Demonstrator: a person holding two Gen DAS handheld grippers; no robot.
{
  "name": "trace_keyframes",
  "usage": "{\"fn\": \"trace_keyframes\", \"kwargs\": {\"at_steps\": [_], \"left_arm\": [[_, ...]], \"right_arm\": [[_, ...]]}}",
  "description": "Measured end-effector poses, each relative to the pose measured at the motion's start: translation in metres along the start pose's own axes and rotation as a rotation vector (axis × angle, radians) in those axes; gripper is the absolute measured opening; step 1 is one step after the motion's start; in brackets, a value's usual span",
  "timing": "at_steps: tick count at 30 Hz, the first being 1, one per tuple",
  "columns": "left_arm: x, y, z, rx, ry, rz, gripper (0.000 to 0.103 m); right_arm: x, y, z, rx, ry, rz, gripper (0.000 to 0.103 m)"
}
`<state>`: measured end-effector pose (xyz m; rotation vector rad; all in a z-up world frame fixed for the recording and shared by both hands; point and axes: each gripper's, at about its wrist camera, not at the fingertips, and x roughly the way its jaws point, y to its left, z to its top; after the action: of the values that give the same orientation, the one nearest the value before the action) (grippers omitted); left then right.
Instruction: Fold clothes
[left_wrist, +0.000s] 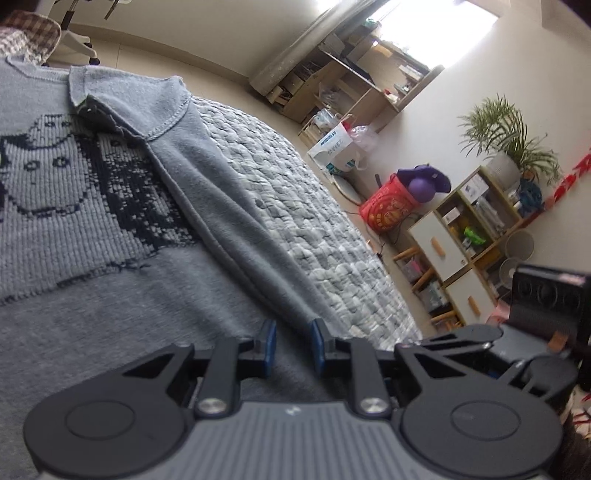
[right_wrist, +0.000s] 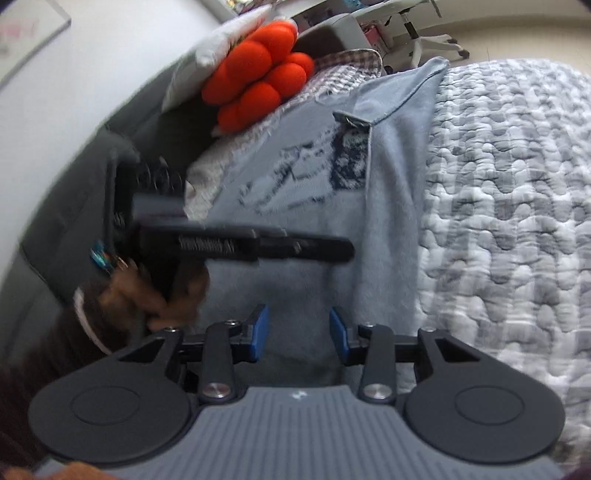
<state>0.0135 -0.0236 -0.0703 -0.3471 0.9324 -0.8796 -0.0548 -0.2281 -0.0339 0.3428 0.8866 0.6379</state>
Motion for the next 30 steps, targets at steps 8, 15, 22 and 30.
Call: {"fn": "trace_keyframes", "kwargs": {"at_steps": [8,15,22,30], "left_arm": [[0.004,-0.001,-0.003,-0.002,0.018,-0.011,0.021],[0.004,0.000,-0.004,0.011,0.034,-0.010,0.021],[0.006,-0.001,-0.005,0.018,0.043,-0.007,0.021],[0.005,-0.001,-0.007,0.039,0.054,-0.005,0.021]], "right_arm": [[-0.003,0.006,-0.014,-0.109,0.034,-0.082,0.040],[0.001,0.018,-0.020,-0.229,0.066,-0.156,0.040],[0.001,0.027,-0.035,-0.369,0.092,-0.230,0.040],[0.005,0.023,-0.041,-0.402,0.109,-0.324,0.035]]}}
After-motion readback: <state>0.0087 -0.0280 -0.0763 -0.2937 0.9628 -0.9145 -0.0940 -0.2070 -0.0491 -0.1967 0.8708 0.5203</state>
